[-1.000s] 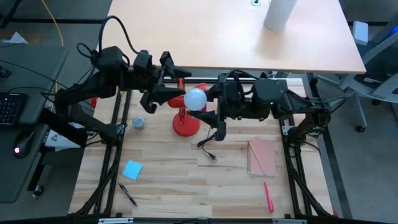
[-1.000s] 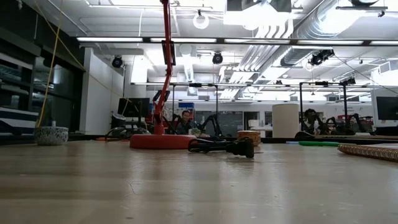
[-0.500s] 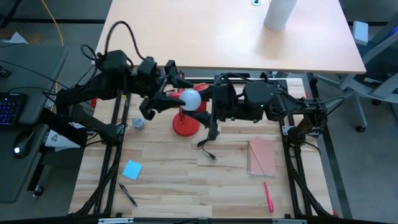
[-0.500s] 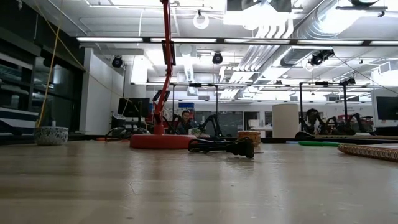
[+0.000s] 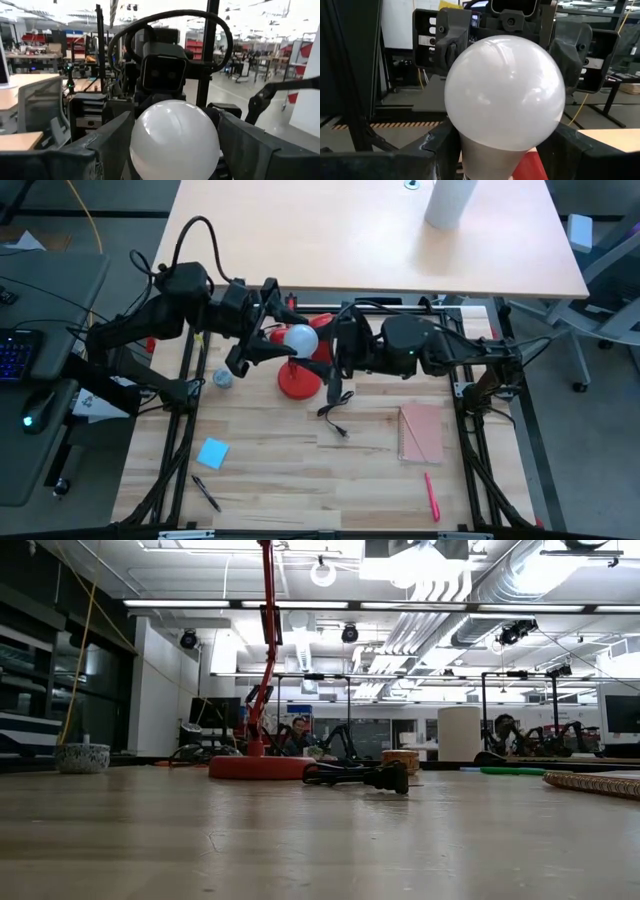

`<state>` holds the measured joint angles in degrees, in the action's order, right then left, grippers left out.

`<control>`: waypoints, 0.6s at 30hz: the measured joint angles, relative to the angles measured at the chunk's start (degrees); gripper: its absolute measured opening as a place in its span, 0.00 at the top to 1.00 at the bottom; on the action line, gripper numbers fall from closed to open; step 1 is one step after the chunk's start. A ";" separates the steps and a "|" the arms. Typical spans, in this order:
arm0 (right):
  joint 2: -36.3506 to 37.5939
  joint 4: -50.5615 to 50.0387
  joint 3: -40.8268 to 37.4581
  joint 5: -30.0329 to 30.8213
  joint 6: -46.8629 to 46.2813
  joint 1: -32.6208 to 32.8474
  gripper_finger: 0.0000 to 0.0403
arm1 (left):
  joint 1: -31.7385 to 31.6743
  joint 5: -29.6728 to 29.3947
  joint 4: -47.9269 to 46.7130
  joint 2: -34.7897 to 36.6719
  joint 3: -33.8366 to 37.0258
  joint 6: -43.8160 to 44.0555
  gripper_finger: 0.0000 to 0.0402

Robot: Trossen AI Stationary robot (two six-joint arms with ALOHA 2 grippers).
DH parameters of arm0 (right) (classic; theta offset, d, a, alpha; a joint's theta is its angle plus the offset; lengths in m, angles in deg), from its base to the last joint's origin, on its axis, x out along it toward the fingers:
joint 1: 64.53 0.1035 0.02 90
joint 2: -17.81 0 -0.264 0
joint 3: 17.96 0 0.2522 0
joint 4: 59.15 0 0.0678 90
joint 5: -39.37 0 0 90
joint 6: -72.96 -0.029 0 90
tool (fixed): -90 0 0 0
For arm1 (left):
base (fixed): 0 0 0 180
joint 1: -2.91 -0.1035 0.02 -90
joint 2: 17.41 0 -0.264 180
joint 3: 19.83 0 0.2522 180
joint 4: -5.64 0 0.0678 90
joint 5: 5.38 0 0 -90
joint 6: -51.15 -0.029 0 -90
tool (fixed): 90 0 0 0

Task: Screw lightbulb
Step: Insert the lightbulb into the lamp

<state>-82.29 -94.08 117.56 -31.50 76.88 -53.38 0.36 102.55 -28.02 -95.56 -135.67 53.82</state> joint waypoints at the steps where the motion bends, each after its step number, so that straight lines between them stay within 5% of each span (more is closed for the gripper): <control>1: -0.04 -0.06 -0.02 0.04 0.27 0.02 0.46 | 0.00 0.04 -0.81 0.08 -0.04 -0.29 0.33; 9: -0.29 1.51 -0.02 1.30 1.26 0.08 0.46 | 0.54 -0.69 -3.94 2.29 0.08 -0.75 0.33; 18: -0.09 3.37 0.20 2.98 2.36 0.31 0.47 | 1.18 -8.51 -3.27 4.28 0.26 0.58 0.33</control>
<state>-82.38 -90.71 117.75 -28.51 79.24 -53.07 1.54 94.03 -31.29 -91.28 -135.41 54.40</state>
